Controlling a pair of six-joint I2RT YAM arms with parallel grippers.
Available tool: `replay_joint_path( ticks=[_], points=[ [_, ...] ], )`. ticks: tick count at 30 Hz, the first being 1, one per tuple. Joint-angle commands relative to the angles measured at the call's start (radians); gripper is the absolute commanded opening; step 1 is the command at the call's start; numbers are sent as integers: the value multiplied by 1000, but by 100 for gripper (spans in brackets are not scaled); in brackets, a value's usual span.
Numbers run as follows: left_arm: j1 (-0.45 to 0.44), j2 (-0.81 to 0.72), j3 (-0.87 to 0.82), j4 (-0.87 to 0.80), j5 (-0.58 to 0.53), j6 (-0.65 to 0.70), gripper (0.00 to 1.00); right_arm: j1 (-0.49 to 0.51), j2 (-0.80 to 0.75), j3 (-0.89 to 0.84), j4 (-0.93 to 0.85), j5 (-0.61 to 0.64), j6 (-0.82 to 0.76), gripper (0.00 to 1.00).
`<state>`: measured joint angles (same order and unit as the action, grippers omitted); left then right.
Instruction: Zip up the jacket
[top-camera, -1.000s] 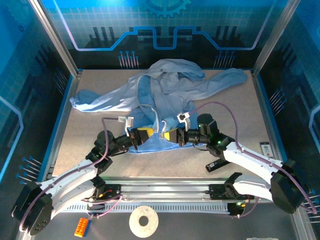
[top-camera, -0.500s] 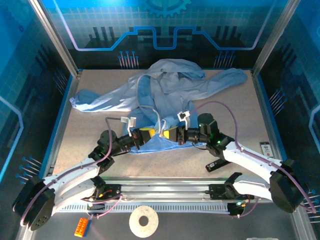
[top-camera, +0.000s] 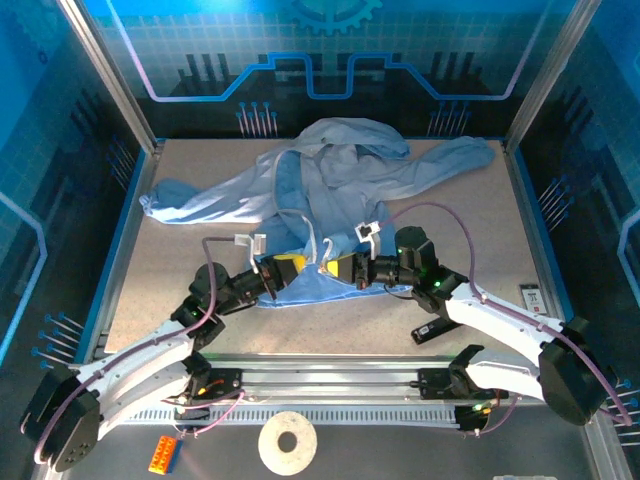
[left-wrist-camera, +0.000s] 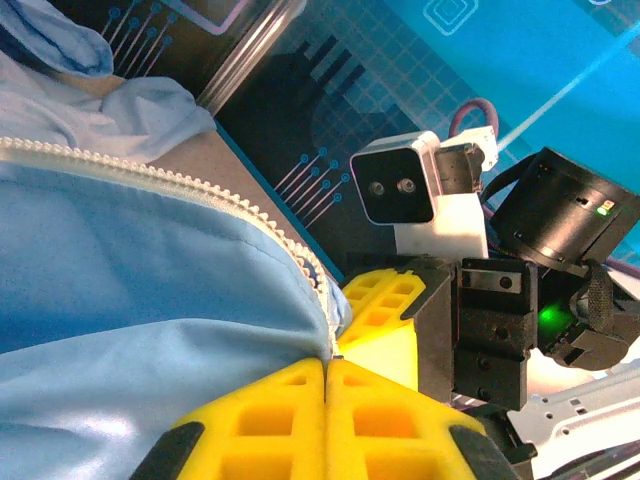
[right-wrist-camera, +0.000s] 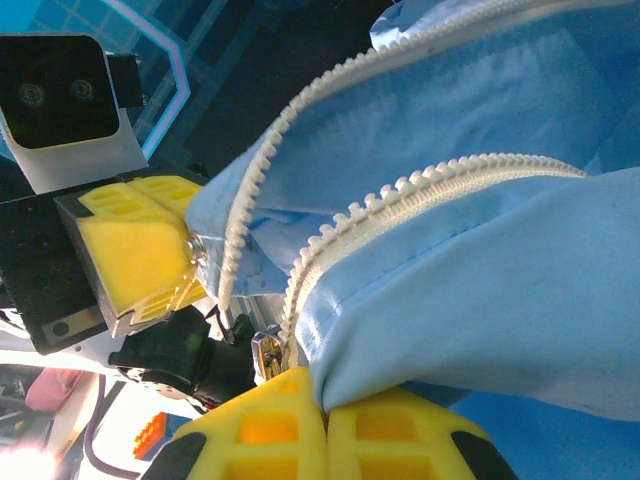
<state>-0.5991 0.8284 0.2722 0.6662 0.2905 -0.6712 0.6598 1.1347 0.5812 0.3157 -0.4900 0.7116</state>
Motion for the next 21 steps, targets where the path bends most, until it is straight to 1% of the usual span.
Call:
replay_joint_path(
  ticks=[1,5,10,14,21],
  points=[
    [-12,-26,-7,3,-60,28,0,-5,-1,-5,43,15,10,0],
    [-24,-32,-8,-3,-104,37,0,0,9,-5,55,25,18,0],
    [-61,-31,5,-15,-158,78,0,9,17,-9,71,39,32,0],
    [-86,-27,15,-32,-177,108,0,13,19,-12,81,50,40,0],
    [-105,-4,17,-31,-199,113,0,16,16,-14,81,54,41,0]
  ],
)
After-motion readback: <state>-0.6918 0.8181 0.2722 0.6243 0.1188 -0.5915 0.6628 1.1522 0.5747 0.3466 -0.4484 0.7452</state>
